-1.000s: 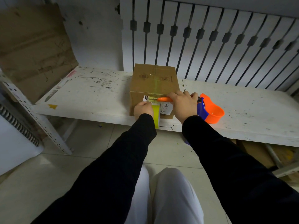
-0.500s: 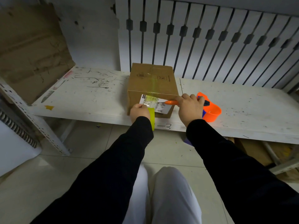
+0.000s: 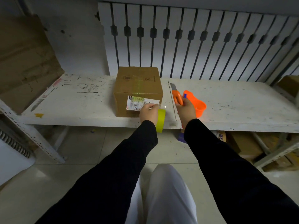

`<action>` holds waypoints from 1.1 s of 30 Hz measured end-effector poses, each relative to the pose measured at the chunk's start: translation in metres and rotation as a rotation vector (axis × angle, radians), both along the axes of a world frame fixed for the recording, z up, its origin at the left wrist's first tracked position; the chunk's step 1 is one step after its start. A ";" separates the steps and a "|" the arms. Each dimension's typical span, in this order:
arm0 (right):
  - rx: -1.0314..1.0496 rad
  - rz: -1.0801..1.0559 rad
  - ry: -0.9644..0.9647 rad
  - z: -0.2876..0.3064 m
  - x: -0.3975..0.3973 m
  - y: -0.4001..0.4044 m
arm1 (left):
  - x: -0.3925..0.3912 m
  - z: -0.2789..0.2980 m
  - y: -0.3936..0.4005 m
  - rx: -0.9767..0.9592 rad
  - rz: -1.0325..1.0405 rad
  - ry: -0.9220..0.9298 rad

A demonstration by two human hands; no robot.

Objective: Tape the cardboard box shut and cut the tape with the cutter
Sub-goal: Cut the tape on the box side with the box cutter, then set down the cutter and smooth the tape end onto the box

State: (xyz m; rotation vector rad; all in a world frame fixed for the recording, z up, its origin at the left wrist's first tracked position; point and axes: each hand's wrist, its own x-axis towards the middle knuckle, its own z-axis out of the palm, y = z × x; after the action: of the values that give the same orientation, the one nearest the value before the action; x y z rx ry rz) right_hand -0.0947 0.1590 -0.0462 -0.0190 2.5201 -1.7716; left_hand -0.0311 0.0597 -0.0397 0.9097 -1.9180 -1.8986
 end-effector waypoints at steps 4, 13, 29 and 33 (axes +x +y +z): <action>-0.055 -0.059 -0.150 -0.002 -0.007 0.010 | -0.013 0.005 0.021 -0.041 -0.153 0.017; 0.017 0.051 -0.173 -0.018 -0.036 0.027 | -0.052 -0.004 0.047 -0.266 -0.388 0.032; 0.071 -0.094 -0.076 -0.055 -0.079 0.032 | -0.107 -0.046 0.038 -0.951 -0.529 -0.174; 0.175 -0.084 -0.048 -0.062 -0.080 0.029 | -0.107 -0.052 0.041 -1.167 -0.630 -0.290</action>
State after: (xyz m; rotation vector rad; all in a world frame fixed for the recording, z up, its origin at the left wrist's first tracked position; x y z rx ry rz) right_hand -0.1751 0.1878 -0.1078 0.1377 2.6670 -1.5512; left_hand -0.1385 0.1011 -0.0912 0.1927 -3.0925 -0.4821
